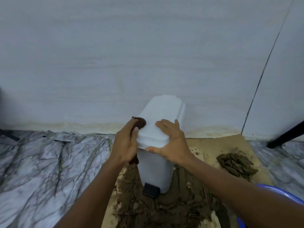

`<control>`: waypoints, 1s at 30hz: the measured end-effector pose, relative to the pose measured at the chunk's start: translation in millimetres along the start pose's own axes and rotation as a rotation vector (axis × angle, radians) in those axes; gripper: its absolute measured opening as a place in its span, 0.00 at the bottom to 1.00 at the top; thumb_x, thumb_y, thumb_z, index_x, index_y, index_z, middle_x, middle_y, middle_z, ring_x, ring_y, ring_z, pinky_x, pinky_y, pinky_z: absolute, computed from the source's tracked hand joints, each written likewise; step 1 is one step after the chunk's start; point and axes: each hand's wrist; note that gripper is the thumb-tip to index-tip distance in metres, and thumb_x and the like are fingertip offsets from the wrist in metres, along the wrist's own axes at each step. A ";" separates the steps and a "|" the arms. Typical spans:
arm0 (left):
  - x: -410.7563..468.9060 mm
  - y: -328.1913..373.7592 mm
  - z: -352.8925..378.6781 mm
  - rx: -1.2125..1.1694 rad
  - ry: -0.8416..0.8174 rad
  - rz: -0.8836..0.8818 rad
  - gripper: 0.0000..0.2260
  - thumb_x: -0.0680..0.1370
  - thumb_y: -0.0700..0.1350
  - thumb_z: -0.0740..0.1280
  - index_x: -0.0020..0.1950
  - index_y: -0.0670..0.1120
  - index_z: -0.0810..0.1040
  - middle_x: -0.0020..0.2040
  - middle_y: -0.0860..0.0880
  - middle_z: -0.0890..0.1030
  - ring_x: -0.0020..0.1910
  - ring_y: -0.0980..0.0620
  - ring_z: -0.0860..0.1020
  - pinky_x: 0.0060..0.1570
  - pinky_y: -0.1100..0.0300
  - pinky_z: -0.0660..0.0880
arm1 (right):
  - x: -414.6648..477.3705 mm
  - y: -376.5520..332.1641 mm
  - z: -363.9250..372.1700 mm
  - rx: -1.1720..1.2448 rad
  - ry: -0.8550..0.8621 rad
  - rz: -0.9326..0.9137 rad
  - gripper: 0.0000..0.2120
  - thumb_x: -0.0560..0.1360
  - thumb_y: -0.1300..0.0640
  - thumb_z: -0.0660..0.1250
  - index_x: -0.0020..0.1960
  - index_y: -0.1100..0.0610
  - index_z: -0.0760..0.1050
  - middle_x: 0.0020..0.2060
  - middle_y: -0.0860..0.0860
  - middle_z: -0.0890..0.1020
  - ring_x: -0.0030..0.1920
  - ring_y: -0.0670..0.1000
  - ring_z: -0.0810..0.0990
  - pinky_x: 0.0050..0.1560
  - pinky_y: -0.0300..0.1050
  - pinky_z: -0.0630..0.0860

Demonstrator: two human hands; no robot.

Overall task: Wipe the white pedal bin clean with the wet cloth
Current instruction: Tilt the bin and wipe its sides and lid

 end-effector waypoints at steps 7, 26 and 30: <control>0.8 13.1 -5.1 0.260 -0.314 0.095 0.18 0.83 0.47 0.56 0.71 0.47 0.73 0.69 0.49 0.75 0.66 0.48 0.71 0.69 0.48 0.66 | -6.3 -1.6 -18.9 0.006 -0.252 -0.003 0.50 0.64 0.25 0.67 0.78 0.52 0.62 0.77 0.44 0.62 0.78 0.41 0.52 0.79 0.45 0.45; 10.2 38.4 43.5 0.697 -0.185 0.079 0.41 0.67 0.78 0.52 0.68 0.49 0.70 0.67 0.49 0.73 0.68 0.46 0.69 0.70 0.46 0.63 | 64.7 49.9 -30.9 -0.138 -0.260 0.148 0.25 0.82 0.43 0.57 0.77 0.48 0.63 0.79 0.44 0.57 0.79 0.44 0.48 0.78 0.47 0.49; 0.1 24.4 10.8 0.599 -0.233 0.120 0.36 0.68 0.74 0.60 0.66 0.50 0.70 0.66 0.52 0.73 0.66 0.48 0.69 0.68 0.49 0.66 | 55.8 15.7 -30.9 -0.296 -0.344 0.114 0.29 0.82 0.40 0.54 0.79 0.50 0.58 0.80 0.46 0.54 0.80 0.47 0.45 0.79 0.50 0.45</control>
Point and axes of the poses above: each hand's wrist, its own x-axis towards the middle knuckle, its own z-axis out of the palm, y = z × x
